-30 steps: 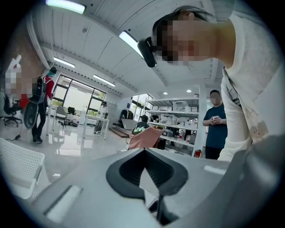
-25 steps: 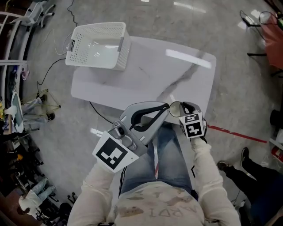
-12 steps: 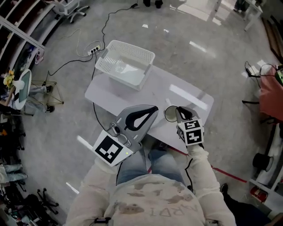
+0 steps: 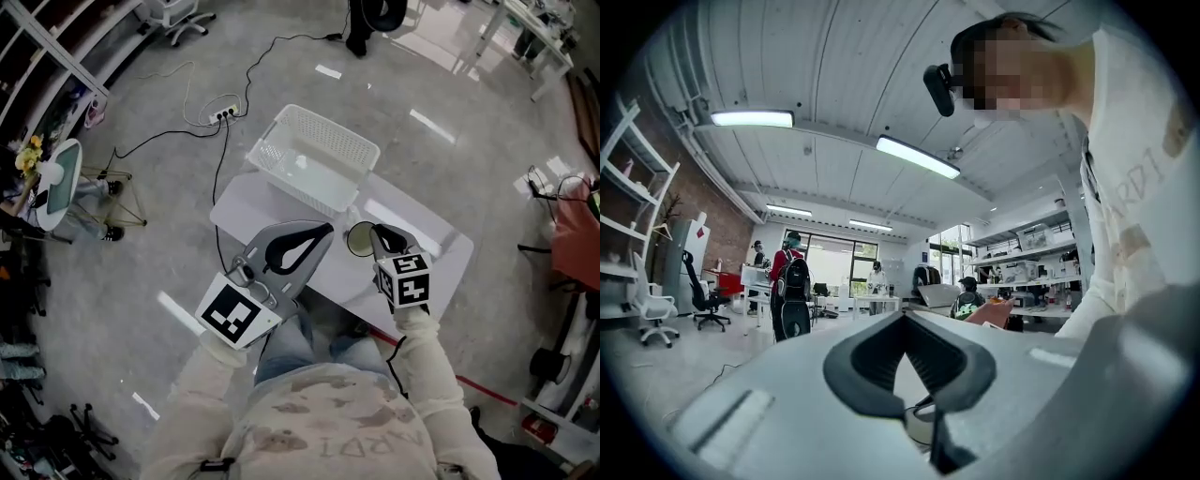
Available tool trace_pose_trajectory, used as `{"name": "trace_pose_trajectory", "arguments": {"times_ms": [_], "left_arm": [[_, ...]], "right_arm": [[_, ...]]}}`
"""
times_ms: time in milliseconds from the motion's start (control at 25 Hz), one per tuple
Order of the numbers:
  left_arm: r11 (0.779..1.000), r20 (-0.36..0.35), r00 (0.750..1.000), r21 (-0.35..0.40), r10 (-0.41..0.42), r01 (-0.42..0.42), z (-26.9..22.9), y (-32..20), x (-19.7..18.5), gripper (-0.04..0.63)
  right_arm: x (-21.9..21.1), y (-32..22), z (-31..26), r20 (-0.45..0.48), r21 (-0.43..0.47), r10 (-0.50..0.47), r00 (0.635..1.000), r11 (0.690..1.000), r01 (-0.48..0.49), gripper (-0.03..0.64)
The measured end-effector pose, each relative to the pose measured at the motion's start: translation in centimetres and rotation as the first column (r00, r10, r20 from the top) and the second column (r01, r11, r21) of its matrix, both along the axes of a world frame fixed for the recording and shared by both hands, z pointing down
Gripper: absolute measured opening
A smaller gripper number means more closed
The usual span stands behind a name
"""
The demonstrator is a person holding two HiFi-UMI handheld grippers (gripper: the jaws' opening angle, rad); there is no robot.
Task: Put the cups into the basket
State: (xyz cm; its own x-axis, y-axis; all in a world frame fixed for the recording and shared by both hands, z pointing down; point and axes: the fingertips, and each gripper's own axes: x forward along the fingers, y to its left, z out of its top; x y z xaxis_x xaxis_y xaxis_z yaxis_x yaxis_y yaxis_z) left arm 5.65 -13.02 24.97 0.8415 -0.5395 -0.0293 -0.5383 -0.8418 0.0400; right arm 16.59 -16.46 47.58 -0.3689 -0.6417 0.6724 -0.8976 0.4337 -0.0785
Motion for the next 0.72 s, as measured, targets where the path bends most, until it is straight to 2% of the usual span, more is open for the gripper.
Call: {"name": "trace_pose_trajectory", "arguments": {"times_ms": [320, 560, 720], "left_arm": [[0.998, 0.011, 0.998, -0.001, 0.068, -0.068, -0.9, -8.6, -9.9, 0.002], [0.993, -0.023, 0.993, -0.001, 0.118, -0.118, -0.7, -13.3, -13.3, 0.002], [0.991, -0.044, 0.99, -0.006, 0.132, -0.132, -0.3, -16.5, -13.8, 0.002]], "right_arm": [[-9.6, -8.5, -1.4, 0.004, 0.0, 0.067, 0.998, 0.998, -0.067, 0.055], [-12.2, -13.8, -1.3, -0.033, 0.008, 0.115, 0.993, 0.993, -0.115, 0.054], [-12.2, -17.2, -0.6, -0.049, -0.014, 0.129, 0.99, 0.991, -0.13, 0.055]]}}
